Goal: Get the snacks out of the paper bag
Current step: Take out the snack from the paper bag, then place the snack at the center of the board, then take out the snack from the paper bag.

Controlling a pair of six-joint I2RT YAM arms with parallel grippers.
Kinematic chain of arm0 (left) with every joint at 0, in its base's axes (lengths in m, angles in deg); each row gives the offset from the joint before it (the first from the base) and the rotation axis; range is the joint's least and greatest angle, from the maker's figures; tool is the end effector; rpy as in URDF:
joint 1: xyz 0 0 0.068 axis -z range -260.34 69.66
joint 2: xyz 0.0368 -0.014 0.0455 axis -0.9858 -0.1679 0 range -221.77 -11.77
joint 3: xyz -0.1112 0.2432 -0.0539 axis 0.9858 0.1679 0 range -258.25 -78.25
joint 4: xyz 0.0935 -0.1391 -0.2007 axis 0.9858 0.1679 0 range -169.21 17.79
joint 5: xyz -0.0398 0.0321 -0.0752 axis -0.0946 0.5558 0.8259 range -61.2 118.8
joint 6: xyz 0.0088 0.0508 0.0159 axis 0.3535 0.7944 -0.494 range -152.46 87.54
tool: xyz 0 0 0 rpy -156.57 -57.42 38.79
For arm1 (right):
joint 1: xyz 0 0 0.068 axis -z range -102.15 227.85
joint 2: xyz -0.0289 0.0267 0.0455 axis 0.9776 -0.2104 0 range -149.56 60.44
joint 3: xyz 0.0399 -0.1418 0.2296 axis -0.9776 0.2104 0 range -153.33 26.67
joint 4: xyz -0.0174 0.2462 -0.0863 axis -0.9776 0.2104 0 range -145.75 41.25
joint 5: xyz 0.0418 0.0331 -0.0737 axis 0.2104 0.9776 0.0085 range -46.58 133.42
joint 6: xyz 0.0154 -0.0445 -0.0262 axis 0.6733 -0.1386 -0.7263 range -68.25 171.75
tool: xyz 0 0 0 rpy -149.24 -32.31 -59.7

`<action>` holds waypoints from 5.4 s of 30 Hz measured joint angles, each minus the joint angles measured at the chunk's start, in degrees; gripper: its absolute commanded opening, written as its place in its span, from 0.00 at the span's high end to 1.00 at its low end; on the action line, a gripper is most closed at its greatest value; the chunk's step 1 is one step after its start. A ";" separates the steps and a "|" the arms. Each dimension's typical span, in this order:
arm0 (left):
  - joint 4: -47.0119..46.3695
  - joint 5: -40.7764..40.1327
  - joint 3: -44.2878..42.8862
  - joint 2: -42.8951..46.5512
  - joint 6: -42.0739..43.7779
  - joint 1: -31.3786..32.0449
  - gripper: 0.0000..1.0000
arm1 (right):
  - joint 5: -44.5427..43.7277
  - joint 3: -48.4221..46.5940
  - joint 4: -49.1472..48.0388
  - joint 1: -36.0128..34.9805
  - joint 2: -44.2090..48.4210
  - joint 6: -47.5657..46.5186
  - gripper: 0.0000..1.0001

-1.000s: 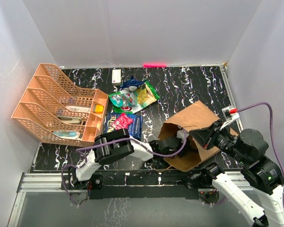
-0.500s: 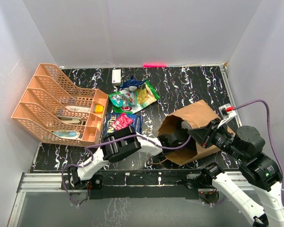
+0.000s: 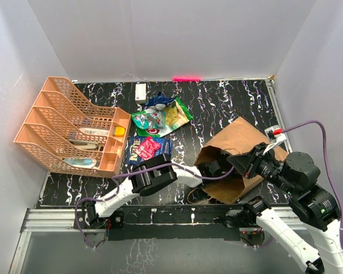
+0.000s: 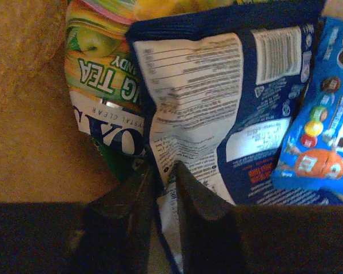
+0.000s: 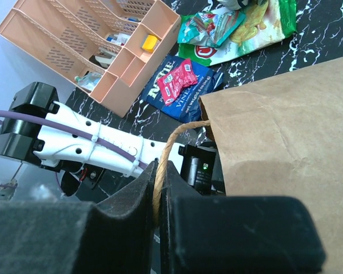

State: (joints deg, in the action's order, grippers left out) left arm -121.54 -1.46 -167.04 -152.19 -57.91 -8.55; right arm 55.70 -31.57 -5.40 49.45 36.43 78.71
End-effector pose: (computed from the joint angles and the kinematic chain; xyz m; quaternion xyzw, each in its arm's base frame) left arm 0.1816 -0.4939 0.1100 0.1340 0.7428 -0.3374 0.5625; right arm 0.0424 0.0315 0.3782 -0.0743 0.7938 0.3533 0.4895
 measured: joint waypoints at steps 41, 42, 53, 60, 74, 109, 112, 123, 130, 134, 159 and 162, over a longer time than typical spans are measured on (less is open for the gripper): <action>15.06 25.38 35.12 49.09 -10.34 -0.02 1.00 | -11.04 2.05 1.36 0.00 3.98 1.27 0.92; 15.74 25.40 35.82 50.90 -10.34 0.00 1.00 | -11.30 2.34 1.05 0.00 4.11 1.49 0.92; 26.29 26.25 42.34 72.48 -10.27 0.07 1.00 | -14.32 4.59 0.02 0.00 4.59 2.75 0.92; 42.80 19.78 42.03 86.18 -5.16 0.07 1.00 | -16.61 6.29 -1.07 0.00 5.88 3.17 0.92; 73.85 -11.06 32.96 91.95 -2.54 -0.11 1.00 | -18.16 7.50 -1.55 0.00 6.73 3.15 0.92; 33.27 -10.32 51.01 65.92 -20.11 -26.91 0.61 | -17.70 8.44 -2.60 0.00 6.08 3.15 0.92; 34.14 -8.00 54.80 68.06 -22.47 -27.06 0.44 | -17.68 8.44 -2.60 0.00 6.08 3.15 0.92; 44.41 4.94 56.06 84.65 -26.82 -27.21 0.15 | -17.68 8.44 -2.60 0.00 6.08 3.15 0.92; 44.87 13.22 52.02 91.49 -22.82 -27.45 0.07 | -17.66 8.44 -2.60 0.00 6.10 3.13 0.92; 41.99 20.96 51.74 90.77 -21.68 -27.45 0.03 | -17.44 8.35 -2.54 0.00 7.08 2.38 0.92; 9.55 65.20 57.27 86.47 -24.57 -25.38 0.02 | -26.75 -0.13 17.03 -0.52 10.12 8.74 0.92; 9.86 64.92 56.81 86.09 -22.08 -22.05 0.02 | -27.45 -0.28 18.49 -0.52 10.71 10.97 0.92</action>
State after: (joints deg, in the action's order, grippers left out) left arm -111.68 63.46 -110.23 -66.10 -79.99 -30.60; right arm 28.24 -31.85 13.09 48.93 47.14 89.69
